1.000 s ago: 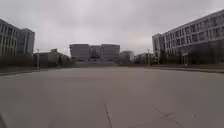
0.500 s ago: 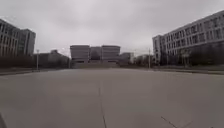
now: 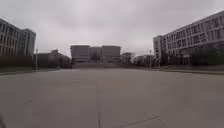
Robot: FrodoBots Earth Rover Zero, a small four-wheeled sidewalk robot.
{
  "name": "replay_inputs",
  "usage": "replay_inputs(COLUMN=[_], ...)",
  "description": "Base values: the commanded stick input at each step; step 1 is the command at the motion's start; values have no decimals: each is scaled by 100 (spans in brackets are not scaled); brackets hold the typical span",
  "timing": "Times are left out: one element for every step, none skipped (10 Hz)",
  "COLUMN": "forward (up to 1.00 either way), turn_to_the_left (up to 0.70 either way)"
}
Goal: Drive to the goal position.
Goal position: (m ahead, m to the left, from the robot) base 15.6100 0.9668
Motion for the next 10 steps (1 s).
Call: replay_inputs(forward=[70,70,70,70,70,70,70,70,70,70], turn_to_the_left=[0,0,0,0,0,0,0,0,0,0])
